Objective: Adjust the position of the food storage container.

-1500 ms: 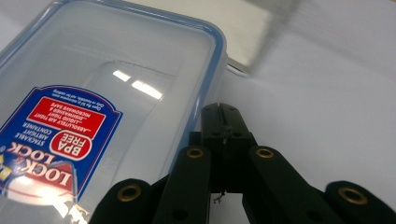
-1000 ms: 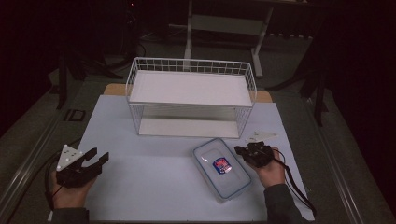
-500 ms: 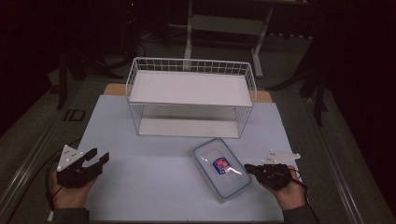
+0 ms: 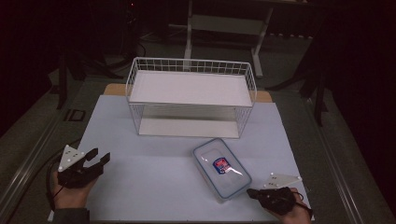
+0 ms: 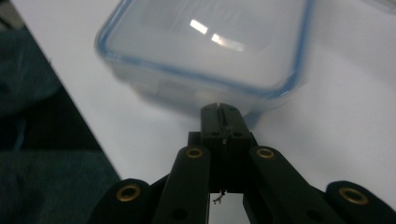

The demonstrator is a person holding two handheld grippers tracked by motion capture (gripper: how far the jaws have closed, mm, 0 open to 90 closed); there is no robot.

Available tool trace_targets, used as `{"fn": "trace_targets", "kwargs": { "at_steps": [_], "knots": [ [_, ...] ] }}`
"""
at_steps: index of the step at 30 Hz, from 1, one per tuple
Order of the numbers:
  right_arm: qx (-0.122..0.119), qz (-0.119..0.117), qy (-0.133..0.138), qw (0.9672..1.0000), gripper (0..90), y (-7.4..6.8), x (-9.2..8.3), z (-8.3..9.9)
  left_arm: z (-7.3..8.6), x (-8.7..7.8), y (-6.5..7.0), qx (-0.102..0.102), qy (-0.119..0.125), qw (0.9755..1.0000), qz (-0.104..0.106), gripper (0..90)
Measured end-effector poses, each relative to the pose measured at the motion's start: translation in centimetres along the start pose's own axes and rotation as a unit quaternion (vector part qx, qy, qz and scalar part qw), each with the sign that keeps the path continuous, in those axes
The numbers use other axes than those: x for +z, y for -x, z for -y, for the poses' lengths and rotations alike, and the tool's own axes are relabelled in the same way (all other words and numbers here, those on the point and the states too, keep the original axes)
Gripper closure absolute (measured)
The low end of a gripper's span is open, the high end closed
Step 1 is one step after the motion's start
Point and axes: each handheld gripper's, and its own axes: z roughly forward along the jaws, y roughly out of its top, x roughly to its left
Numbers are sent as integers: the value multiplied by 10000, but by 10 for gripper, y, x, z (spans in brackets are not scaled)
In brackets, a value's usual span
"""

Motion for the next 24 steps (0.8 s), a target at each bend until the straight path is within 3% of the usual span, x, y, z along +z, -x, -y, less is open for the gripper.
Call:
{"fn": "trace_targets", "kwargs": {
  "at_steps": [6,10,16,24],
  "knots": [
    [-193,11,-193,9996,894,-8,8,-3,0,0,-1,-3,1,10000,6,503],
    [-106,110,-273,9995,894,-5,12,-5,0,0,0,-2,-7,10000,2,502],
    [-174,-71,-274,9994,890,-11,14,-8,0,0,0,13,-12,10000,-7,502],
    [-68,148,-231,9996,894,-6,13,-11,0,1,0,33,-28,10000,2,502]
  ]
}}
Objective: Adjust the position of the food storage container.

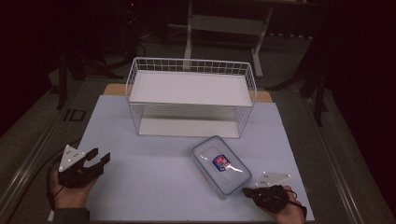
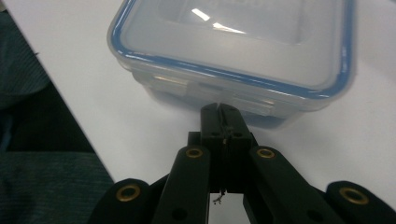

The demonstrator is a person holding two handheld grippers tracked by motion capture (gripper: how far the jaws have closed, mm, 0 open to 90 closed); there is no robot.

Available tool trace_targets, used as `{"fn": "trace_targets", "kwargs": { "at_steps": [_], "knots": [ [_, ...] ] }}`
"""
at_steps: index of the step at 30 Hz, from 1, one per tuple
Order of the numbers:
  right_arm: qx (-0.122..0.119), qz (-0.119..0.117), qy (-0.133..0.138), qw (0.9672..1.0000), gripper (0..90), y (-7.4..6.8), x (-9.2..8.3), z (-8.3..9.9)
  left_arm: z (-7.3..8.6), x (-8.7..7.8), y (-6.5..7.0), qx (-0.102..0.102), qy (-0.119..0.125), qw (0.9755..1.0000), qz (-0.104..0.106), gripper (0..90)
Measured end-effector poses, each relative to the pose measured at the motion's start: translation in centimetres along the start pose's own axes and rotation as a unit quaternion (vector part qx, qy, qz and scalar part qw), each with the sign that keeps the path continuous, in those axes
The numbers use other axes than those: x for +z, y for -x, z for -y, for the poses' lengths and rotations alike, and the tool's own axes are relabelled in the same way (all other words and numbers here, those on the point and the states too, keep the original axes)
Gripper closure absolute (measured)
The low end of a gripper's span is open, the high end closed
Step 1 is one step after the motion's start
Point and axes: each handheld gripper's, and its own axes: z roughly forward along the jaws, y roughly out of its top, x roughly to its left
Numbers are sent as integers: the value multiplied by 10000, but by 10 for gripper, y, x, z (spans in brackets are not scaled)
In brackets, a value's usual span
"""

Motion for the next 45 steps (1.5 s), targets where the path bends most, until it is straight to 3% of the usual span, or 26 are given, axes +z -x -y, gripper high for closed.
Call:
{"fn": "trace_targets", "kwargs": {
  "at_steps": [6,15,19,22,26,29,33,39,45],
  "knots": [
    [128,175,104,9997,894,11,2,-8,0,0,1,25,-2,10000,-3,501],
    [139,569,-48,9983,897,25,16,-30,0,0,1,7,25,10000,2,501],
    [324,877,-30,9956,898,35,19,-36,0,1,1,17,0,10000,4,500],
    [573,794,41,9952,897,46,23,-39,0,1,2,35,-11,10000,9,500],
    [585,736,52,9956,896,43,22,-39,0,2,2,34,-37,10000,49,500],
    [433,633,18,9971,893,34,22,-39,-1,4,4,59,-41,10000,63,500],
    [332,748,-85,9966,894,31,23,-42,-1,5,6,112,-48,9999,83,500],
    [435,855,-8,9954,896,38,32,-51,-1,7,7,125,-79,9998,99,500],
    [528,938,93,9941,898,47,50,-70,-1,7,7,131,-78,9998,118,500]
  ]
}}
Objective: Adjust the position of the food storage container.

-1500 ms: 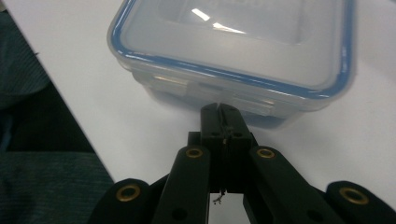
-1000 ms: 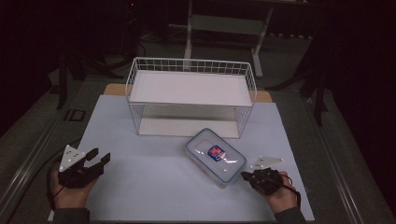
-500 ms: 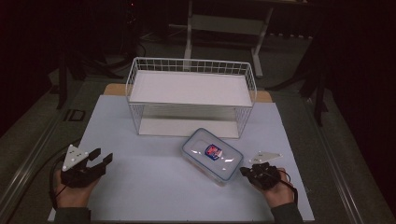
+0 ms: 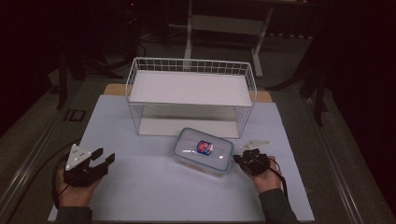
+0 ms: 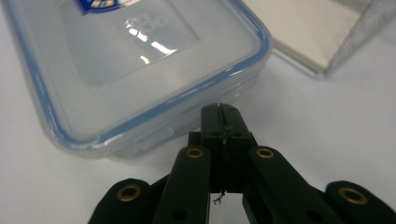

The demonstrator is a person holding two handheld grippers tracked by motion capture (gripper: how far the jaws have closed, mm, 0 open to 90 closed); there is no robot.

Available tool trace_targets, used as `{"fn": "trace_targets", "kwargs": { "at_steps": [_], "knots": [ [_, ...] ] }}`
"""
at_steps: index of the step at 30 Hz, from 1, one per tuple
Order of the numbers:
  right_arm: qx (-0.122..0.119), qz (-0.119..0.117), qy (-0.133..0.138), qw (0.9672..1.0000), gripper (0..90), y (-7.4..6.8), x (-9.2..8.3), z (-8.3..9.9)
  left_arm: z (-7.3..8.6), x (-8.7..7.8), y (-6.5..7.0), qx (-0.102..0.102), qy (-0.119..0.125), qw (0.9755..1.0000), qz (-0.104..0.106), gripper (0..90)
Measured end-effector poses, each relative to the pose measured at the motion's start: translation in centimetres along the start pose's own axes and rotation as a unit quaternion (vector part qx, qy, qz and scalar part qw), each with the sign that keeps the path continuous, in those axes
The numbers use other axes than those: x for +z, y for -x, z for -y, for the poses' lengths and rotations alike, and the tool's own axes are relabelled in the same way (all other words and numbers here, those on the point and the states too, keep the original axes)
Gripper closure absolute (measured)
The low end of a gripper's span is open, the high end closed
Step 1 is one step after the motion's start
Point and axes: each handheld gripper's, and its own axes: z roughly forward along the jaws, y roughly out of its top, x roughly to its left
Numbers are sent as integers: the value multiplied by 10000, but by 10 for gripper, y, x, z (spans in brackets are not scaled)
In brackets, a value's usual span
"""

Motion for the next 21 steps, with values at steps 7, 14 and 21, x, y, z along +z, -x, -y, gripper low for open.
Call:
{"fn": "trace_targets", "kwargs": {
  "at_steps": [7,14,21],
  "knots": [
    [32,-92,151,9998,898,-6,24,-24,0,1,0,-55,17,9999,100,501],
    [72,-128,223,9996,898,-9,39,-42,-3,8,7,38,-48,9995,305,512],
    [73,-278,343,9990,897,-9,50,-51,-5,15,18,208,-127,9987,449,513]
  ]
}}
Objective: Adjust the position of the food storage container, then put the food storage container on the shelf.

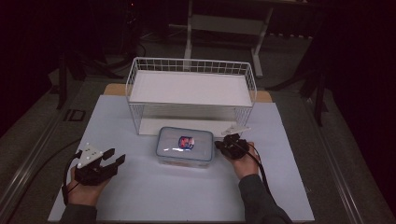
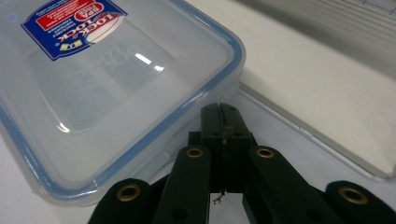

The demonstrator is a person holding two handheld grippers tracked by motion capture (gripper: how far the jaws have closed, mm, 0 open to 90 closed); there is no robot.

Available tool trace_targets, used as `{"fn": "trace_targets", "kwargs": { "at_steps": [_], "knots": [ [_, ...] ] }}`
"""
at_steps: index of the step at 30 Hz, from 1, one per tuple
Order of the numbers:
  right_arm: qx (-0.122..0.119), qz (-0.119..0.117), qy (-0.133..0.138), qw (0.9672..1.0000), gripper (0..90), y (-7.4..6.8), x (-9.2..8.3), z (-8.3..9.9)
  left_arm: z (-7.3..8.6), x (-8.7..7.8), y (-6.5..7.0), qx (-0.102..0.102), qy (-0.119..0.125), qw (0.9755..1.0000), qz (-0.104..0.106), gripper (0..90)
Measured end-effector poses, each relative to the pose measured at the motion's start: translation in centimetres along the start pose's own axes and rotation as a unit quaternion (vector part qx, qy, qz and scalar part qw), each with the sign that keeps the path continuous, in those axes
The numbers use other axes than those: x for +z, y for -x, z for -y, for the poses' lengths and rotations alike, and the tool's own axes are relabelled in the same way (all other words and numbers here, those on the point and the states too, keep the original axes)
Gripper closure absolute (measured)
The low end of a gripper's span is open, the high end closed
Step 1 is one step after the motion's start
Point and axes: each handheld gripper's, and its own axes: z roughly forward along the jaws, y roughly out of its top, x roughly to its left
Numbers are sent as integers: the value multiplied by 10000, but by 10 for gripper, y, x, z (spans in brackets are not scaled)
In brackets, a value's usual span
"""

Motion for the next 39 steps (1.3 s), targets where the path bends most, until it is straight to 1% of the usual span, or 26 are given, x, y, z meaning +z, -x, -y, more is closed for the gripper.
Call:
{"fn": "trace_targets", "kwargs": {
  "at_steps": [2,6,9,11,15,18,22,23,24,25,26,28,29,30,32,34,36,38,39],
  "knots": [
    [13,23,32,10000,897,0,2,-1,0,1,1,36,-27,10000,30,513],
    [99,83,104,9999,886,2,4,-4,-1,2,3,31,-22,10000,80,513],
    [132,87,111,9998,850,2,3,-4,0,2,1,4,-15,10000,87,513],
    [105,79,117,9998,818,0,-1,-4,0,1,0,-32,-10,10000,89,513],
    [99,24,297,9995,753,0,-18,-2,1,0,-1,-77,1,9999,89,513],
    [52,-4,521,9986,670,0,-38,5,1,-1,-1,-70,1,9999,97,513],
    [220,-185,853,9959,561,3,-59,17,0,1,0,-52,-23,9999,109,501],
    [271,-221,902,9953,551,3,-61,19,0,2,2,-10,-32,10000,85,495],
    [271,-221,902,9953,551,3,-61,19,0,2,2,-10,-32,10000,85,483],
    [398,-275,1003,9938,516,6,-67,27,0,3,2,-10,-38,10000,83,478],
    [398,-275,1003,9938,516,6,-67,27,0,3,2,-12,-68,9999,77,478],
    [426,-275,1008,9936,493,7,-68,31,-1,6,2,-40,-119,9998,151,462],
    [426,-275,1008,9936,493,7,-68,31,-1,6,2,-40,-119,9998,151,453],
    [462,-288,995,9935,484,7,-67,31,-2,9,1,-100,-167,9996,214,453],
    [605,-365,1026,9922,476,9,-65,31,-4,11,1,-148,-175,9994,269,435],
    [769,-484,1081,9900,475,10,-63,30,-8,14,3,-196,-126,9991,341,422],
    [798,-507,1096,9895,478,10,-62,30,-14,17,6,-202,-98,9987,450,421],
    [895,-578,1130,9879,482,11,-61,29,-19,20,11,-163,-83,9984,535,403],
    [915,-601,1145,9874,479,11,-61,29,-23,24,14,-174,-98,9979,622,397]
  ]
}}
